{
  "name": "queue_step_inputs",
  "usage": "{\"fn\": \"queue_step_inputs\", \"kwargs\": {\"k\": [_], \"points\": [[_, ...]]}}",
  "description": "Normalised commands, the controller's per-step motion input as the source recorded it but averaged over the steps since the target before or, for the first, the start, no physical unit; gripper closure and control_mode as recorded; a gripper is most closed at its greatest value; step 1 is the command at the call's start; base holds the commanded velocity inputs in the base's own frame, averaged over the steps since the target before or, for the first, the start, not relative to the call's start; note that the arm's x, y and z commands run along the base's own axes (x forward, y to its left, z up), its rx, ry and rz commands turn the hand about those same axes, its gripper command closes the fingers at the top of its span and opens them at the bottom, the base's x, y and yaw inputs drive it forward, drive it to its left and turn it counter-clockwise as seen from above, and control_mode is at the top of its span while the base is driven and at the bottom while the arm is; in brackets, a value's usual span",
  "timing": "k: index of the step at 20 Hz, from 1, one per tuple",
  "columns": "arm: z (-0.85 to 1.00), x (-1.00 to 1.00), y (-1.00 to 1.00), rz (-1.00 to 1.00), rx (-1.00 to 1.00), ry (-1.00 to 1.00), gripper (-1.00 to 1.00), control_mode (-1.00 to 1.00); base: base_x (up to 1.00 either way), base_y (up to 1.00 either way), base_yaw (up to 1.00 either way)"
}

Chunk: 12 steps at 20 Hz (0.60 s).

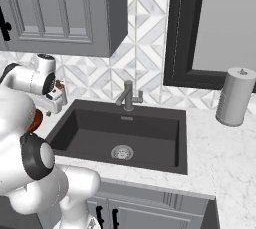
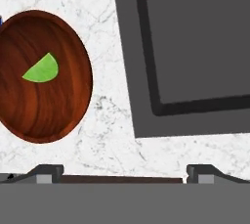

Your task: Pick the lemon wedge from the sink and place it in the bowl. Then pick the bowl and place it in the microwave. Then close the microwave door and press the start button.

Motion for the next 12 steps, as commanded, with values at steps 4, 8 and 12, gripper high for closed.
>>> {"fn": "queue_step_inputs", "kwargs": {"k": [4, 8, 12], "points": [[-0.21, 0.31, 0.31, 0.03, -0.02, 0.09, -1.0, -1.0, 0.0, 0.0, 0.0], [-0.28, 0.13, 0.23, 0.0, -0.05, 0.04, -1.0, -1.0, 0.0, 0.0, 0.0], [-0.37, 0.1, 0.19, 0.0, -0.04, 0.04, -1.0, -1.0, 0.0, 0.0, 0.0]]}}
